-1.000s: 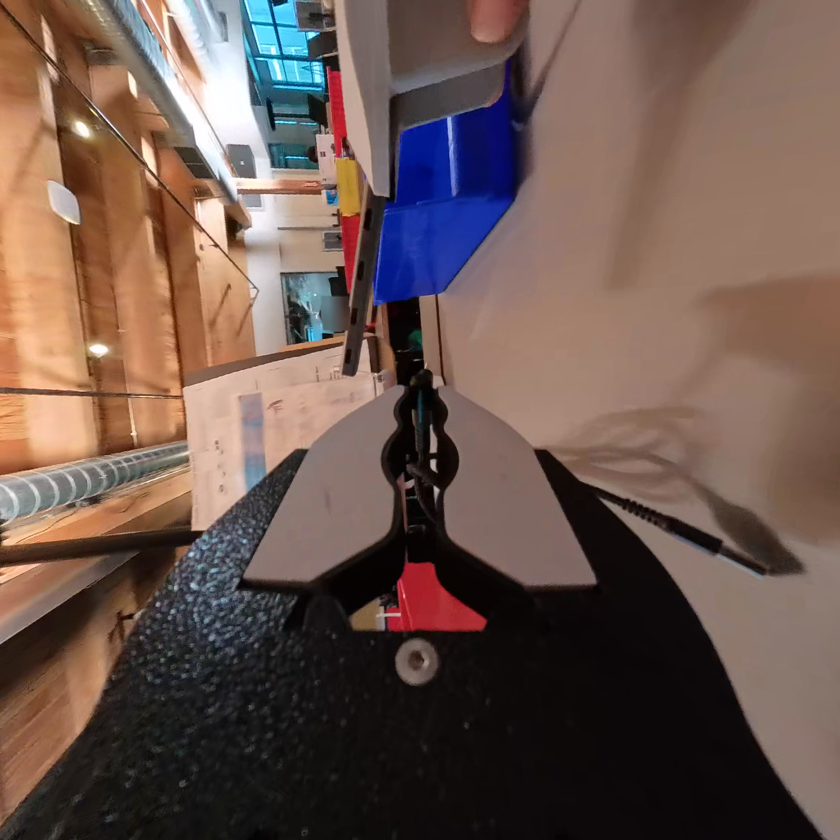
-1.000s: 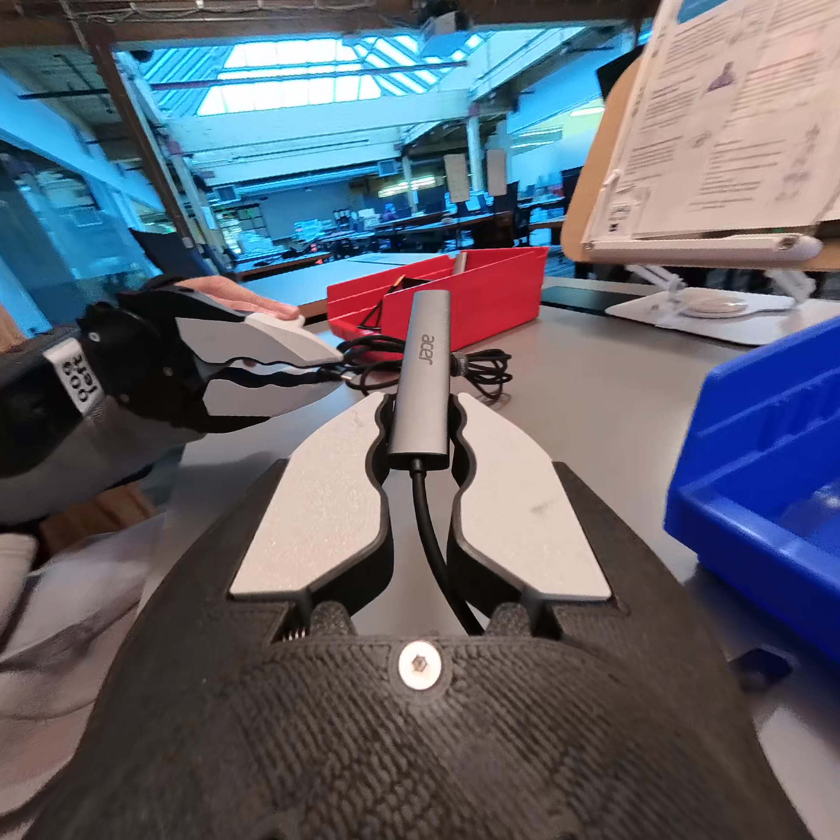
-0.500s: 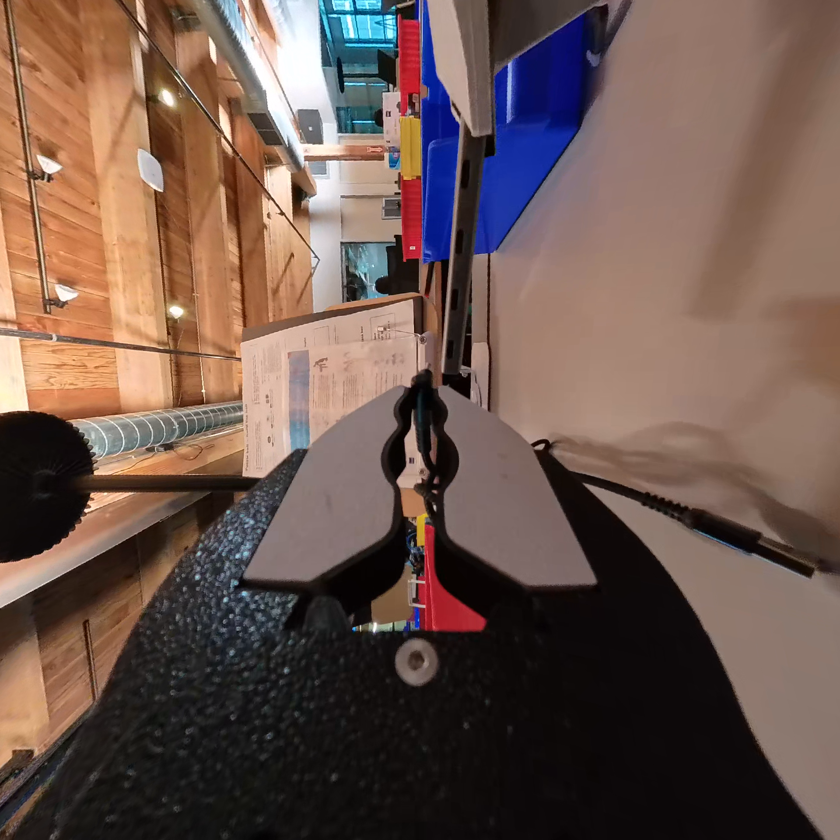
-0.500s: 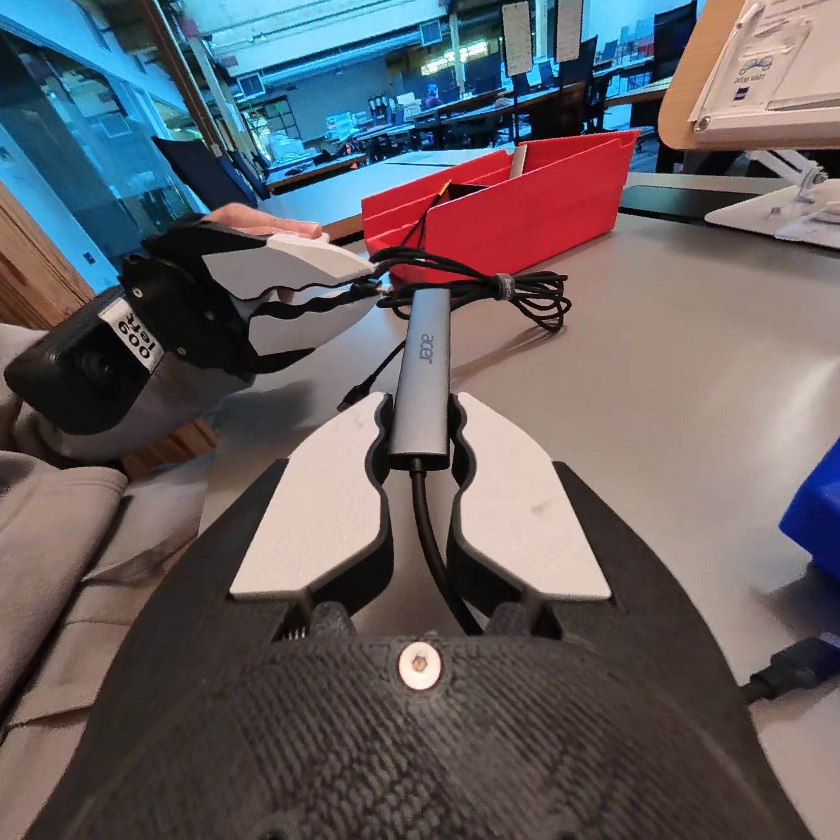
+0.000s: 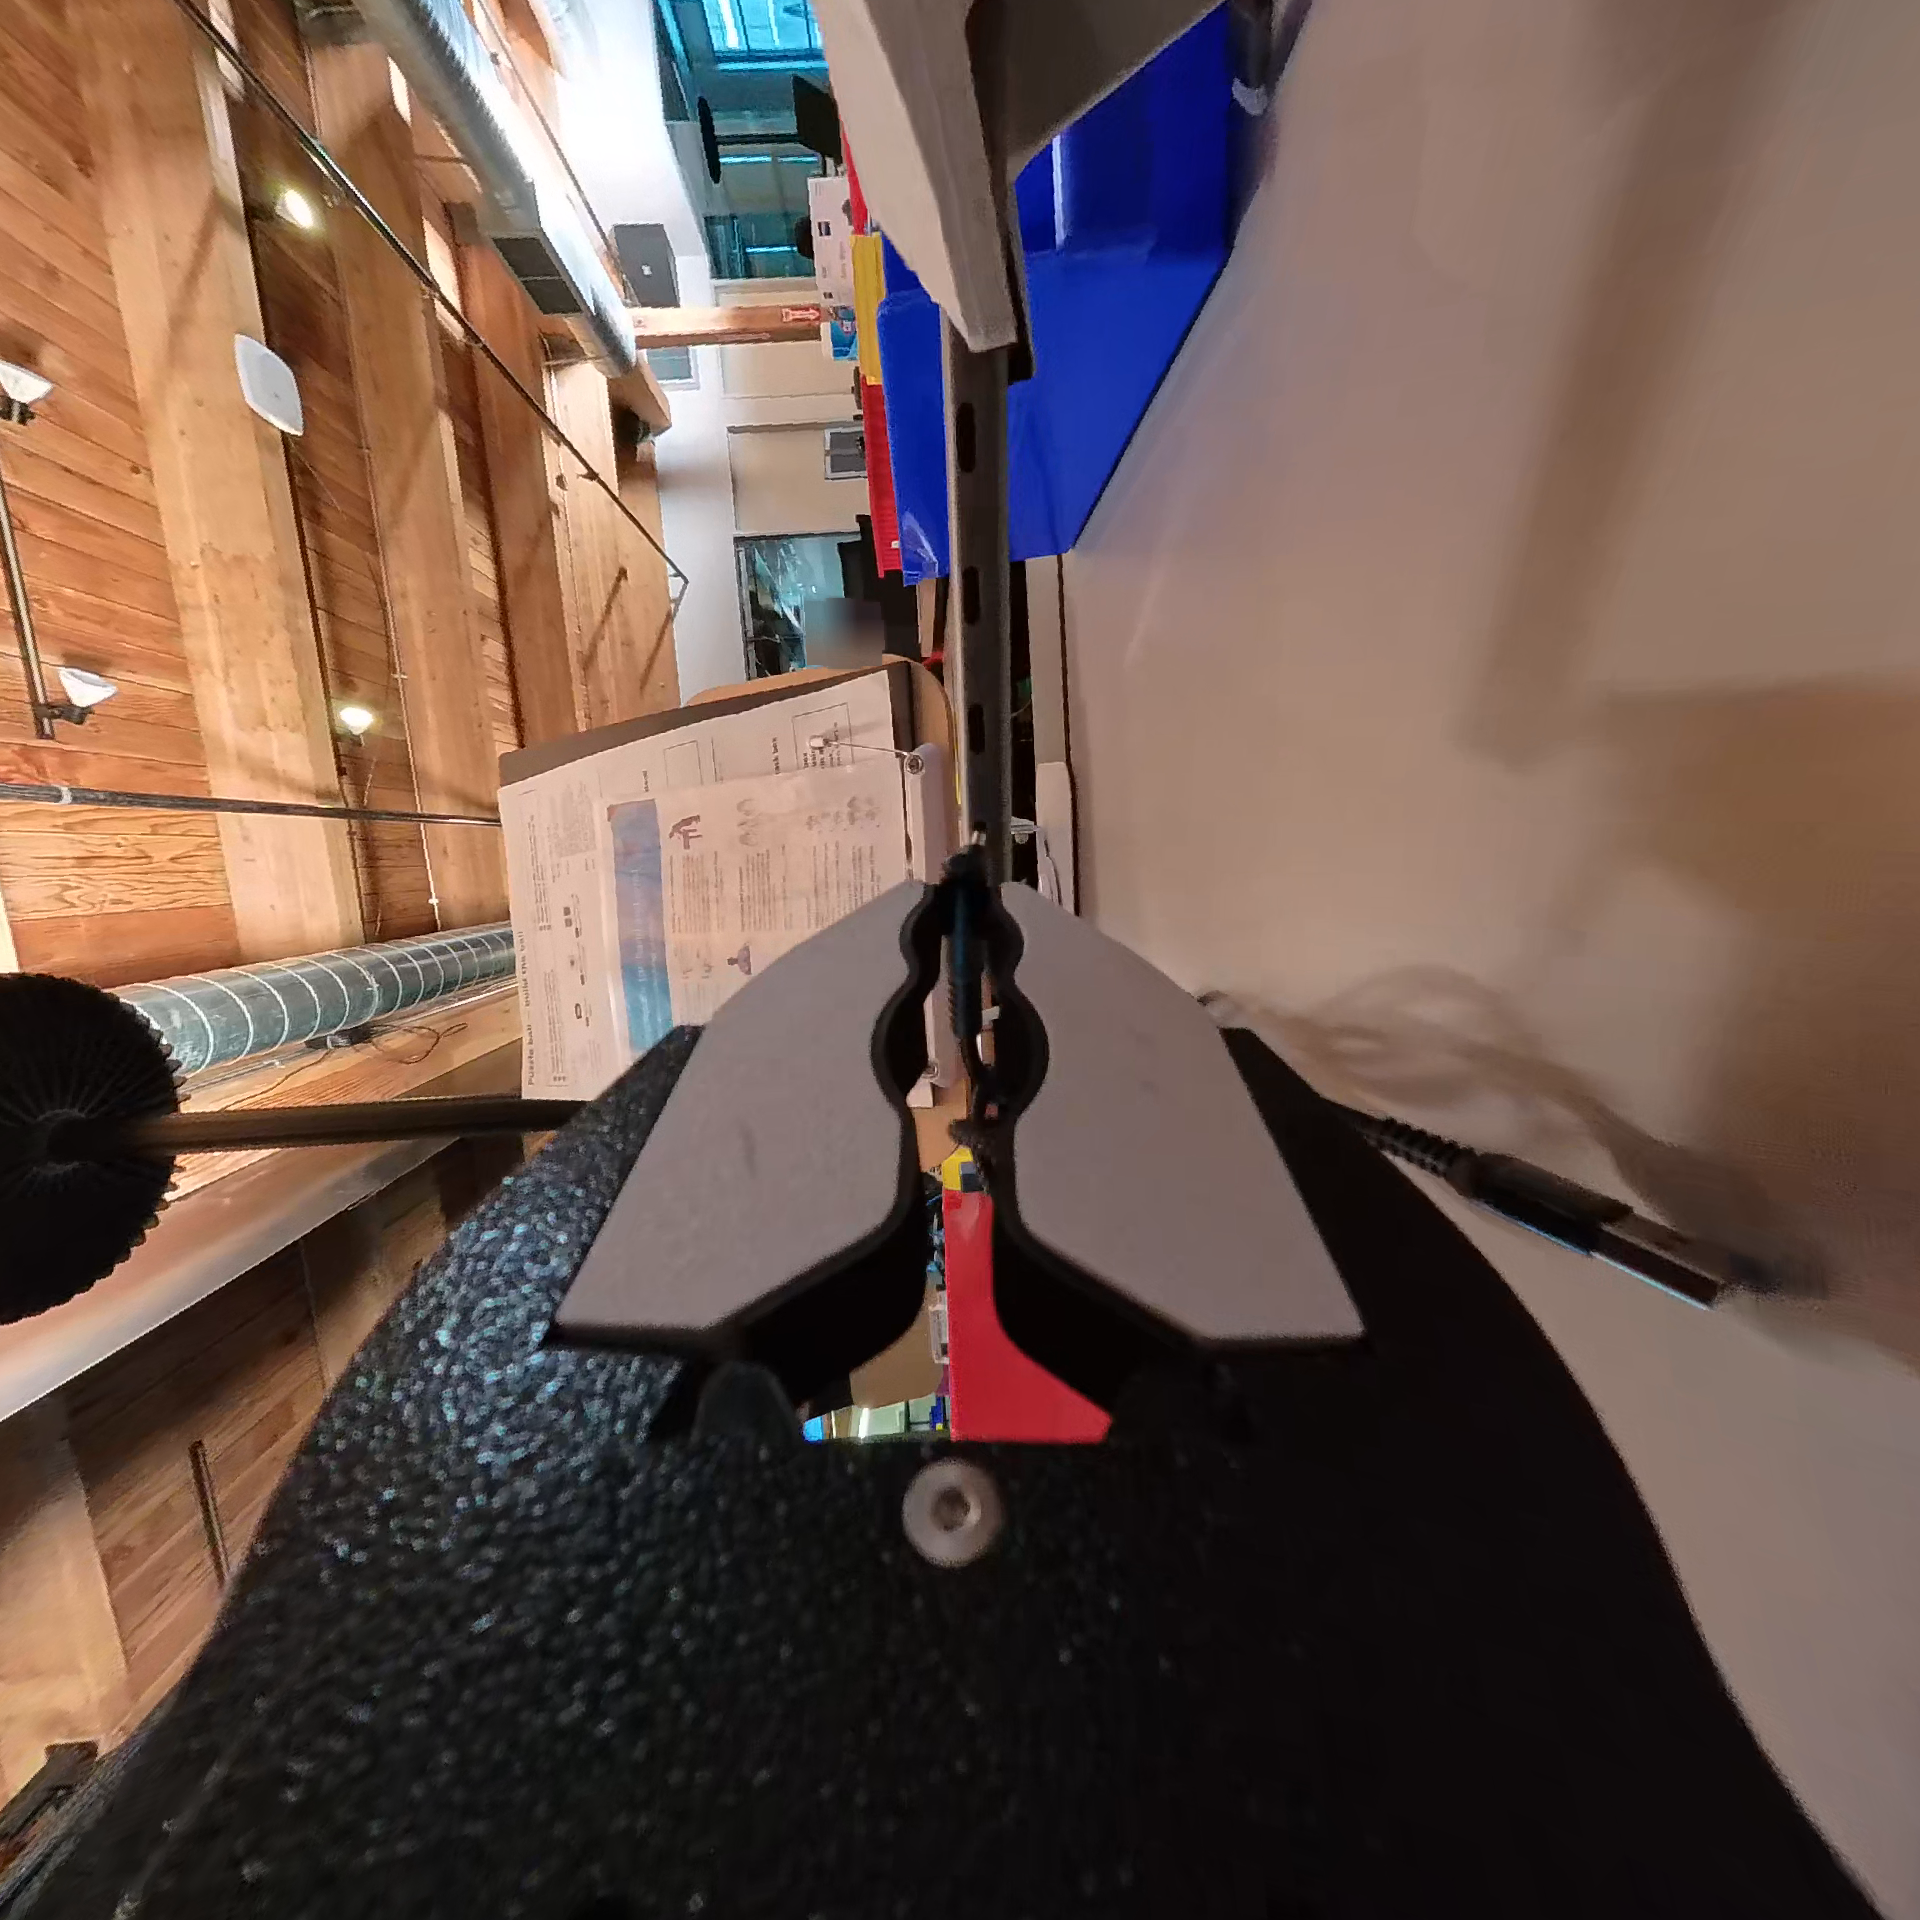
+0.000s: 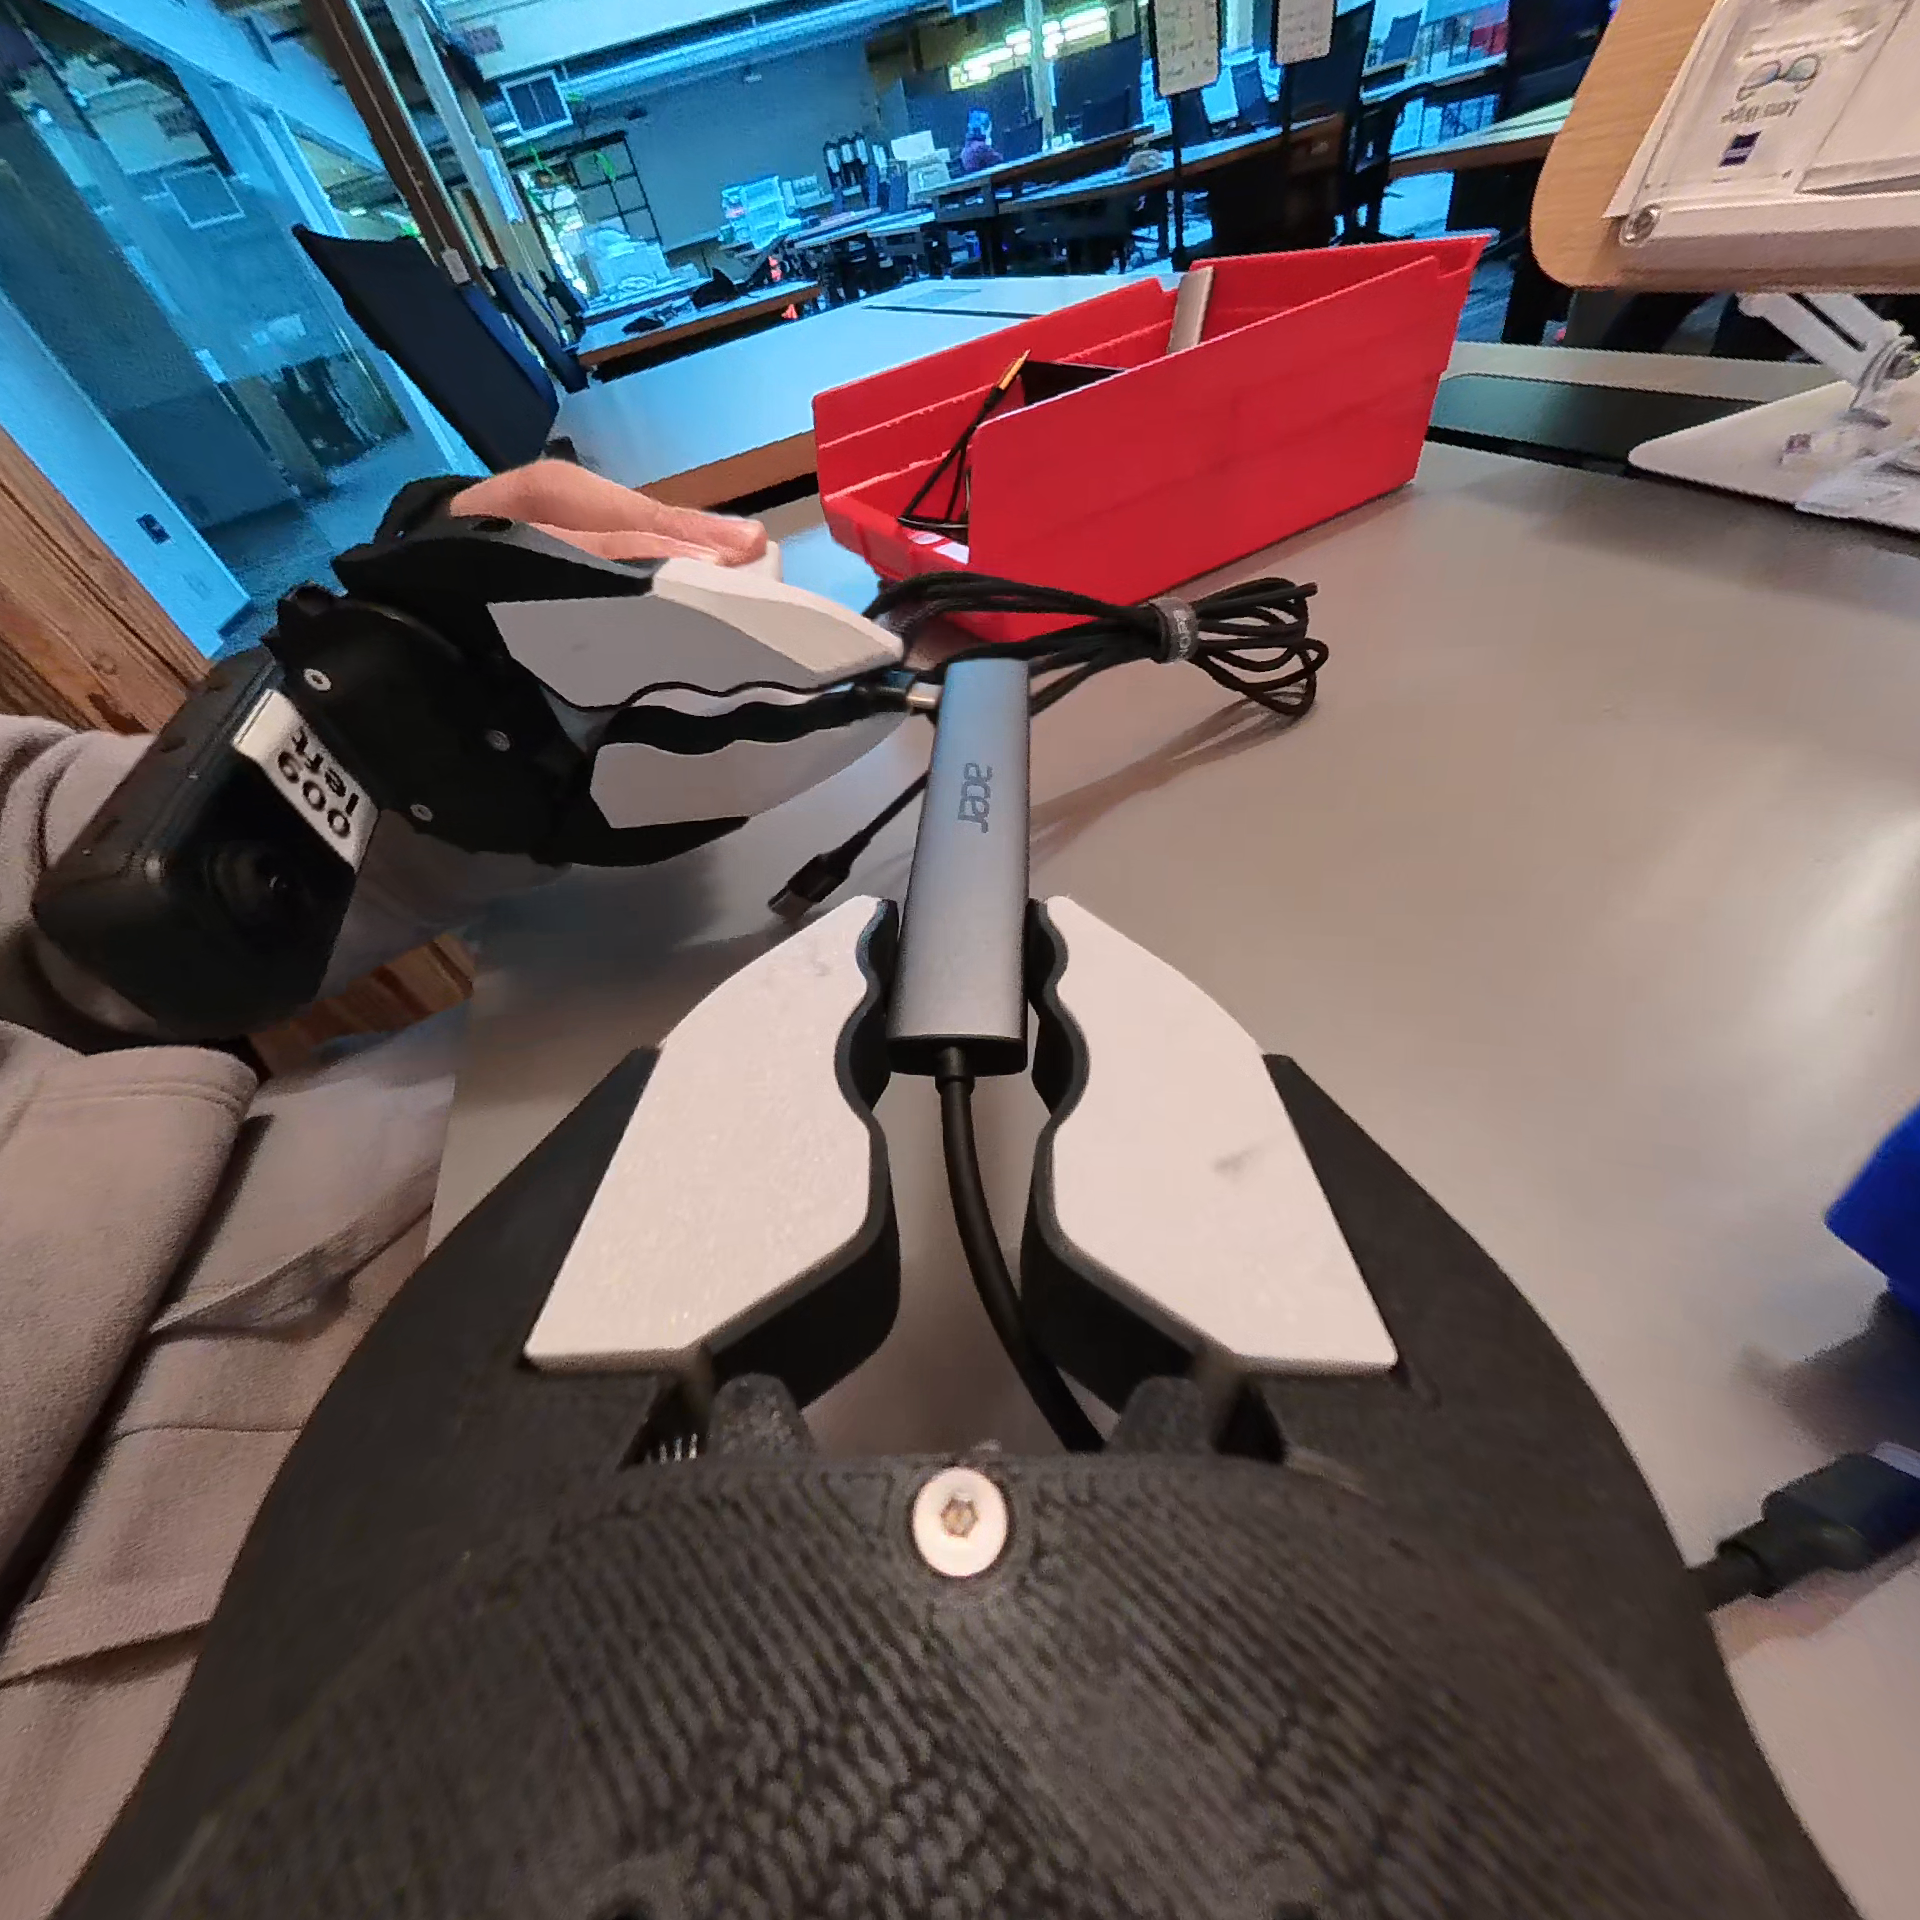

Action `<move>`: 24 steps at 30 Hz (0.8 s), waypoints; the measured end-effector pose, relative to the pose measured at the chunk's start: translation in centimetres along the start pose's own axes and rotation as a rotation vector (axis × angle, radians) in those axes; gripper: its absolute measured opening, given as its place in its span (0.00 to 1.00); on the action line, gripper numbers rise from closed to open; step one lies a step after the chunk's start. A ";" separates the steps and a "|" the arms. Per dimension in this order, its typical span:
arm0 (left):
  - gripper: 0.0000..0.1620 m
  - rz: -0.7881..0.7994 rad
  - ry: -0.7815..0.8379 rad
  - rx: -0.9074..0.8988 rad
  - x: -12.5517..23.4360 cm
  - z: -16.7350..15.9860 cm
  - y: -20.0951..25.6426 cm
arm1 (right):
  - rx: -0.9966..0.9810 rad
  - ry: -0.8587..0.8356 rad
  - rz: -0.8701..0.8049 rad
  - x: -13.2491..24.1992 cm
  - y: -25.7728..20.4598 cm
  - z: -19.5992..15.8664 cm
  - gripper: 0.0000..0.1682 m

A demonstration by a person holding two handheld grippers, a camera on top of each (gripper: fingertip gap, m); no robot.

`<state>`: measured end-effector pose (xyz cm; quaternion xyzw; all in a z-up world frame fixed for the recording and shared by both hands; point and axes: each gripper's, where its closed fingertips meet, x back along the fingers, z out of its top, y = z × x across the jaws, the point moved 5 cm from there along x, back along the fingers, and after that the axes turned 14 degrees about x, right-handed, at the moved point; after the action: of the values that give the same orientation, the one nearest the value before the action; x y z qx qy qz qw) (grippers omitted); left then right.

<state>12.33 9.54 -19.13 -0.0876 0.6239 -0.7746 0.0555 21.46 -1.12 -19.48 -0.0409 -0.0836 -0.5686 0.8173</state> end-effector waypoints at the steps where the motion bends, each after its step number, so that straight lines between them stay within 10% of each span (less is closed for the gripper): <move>1: 0.04 0.001 -0.005 -0.003 -0.1 0.0 0.1 | 0.001 -0.001 -0.003 -0.1 0.0 0.0 0.14; 15: 0.04 0.011 -0.091 0.012 -0.5 -1.0 0.2 | 0.129 -0.062 -0.059 -1.3 -0.9 -0.2 0.15; 24: 0.11 -0.307 -0.048 0.230 -0.1 -1.4 0.8 | 0.273 -0.116 -0.055 -1.4 -1.3 -0.5 0.14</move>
<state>12.07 10.74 -20.25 -0.1934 0.5089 -0.8379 -0.0387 19.83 -0.38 -20.27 0.0403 -0.2083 -0.5706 0.7933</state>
